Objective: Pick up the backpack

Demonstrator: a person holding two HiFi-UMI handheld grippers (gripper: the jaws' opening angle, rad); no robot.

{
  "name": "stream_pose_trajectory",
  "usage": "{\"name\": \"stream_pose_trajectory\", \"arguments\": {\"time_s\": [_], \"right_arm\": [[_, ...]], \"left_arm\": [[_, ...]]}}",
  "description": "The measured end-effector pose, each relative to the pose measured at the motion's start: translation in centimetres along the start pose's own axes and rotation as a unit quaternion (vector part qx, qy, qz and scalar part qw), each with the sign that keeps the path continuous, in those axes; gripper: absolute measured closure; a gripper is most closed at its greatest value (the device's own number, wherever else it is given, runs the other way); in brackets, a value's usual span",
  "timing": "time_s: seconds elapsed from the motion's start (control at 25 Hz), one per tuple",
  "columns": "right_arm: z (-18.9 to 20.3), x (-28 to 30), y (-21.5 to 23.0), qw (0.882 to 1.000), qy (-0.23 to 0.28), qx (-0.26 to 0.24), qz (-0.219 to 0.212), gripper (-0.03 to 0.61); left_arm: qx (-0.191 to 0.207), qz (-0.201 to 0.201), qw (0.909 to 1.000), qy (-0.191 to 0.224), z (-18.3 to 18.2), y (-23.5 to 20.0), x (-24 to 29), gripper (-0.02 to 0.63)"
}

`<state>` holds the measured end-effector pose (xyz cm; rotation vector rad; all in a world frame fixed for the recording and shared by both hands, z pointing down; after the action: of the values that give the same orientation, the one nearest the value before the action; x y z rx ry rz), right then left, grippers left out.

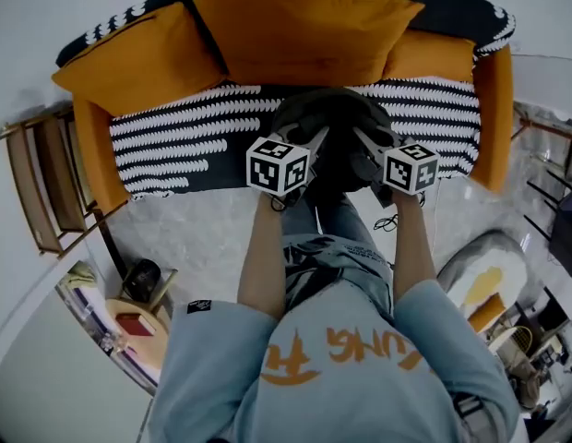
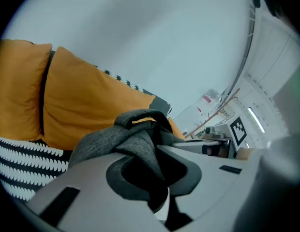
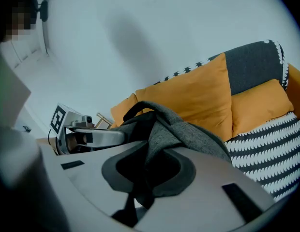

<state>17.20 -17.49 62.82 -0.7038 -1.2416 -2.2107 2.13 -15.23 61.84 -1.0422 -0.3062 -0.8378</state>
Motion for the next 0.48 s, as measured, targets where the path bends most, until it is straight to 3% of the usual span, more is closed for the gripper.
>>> {"name": "stream_pose_trajectory", "arguments": {"time_s": [0.48], "right_arm": [[-3.0, -5.8, -5.2, 0.995, 0.065, -0.07, -0.037, 0.549]], "left_arm": [[0.065, 0.029, 0.9961, 0.052, -3.2, 5.2, -5.8, 0.554]]}}
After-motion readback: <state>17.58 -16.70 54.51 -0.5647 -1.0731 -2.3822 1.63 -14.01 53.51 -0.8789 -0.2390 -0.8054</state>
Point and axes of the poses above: the fingertips, and each gripper's own axes: x forward along the fingers, y to its right, z out of its underside, the point moved 6 cm from there along -x, backward along the fingers, and after that the axes turned 2 degrees about -y, right-handed, at the moved point
